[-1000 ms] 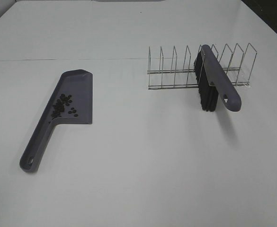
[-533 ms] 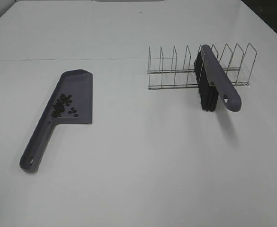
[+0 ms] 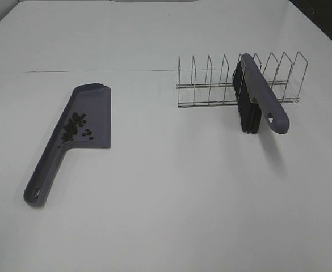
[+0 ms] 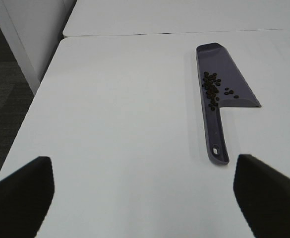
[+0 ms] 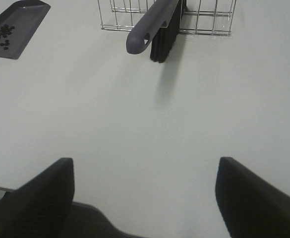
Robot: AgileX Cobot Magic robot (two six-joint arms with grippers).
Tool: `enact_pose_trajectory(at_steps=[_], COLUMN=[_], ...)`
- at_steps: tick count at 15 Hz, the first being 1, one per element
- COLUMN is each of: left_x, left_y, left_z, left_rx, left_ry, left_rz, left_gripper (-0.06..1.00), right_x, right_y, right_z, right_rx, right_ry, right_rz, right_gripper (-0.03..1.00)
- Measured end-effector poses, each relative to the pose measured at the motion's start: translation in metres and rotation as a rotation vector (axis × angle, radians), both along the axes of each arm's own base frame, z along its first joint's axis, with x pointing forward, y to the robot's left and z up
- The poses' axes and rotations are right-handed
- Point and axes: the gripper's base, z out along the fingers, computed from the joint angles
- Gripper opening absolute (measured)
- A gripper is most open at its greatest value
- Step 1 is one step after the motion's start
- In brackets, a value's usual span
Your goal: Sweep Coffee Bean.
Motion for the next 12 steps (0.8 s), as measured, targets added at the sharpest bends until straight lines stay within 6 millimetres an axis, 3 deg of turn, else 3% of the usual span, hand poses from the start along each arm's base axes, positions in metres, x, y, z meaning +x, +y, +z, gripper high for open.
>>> enact_pose_trajectory(at_steps=[12], left_x=[0.0], left_y=[0.0], left_z=[0.0], left_rx=[0.0], left_ry=[0.0], left_rz=[0.0], left_gripper=[0.72], right_x=[0.0], right_y=[0.0001], right_z=[0.0], right_rx=[0.001], right_ry=[0.0], right_rz=[0.001], right_gripper=[0.74])
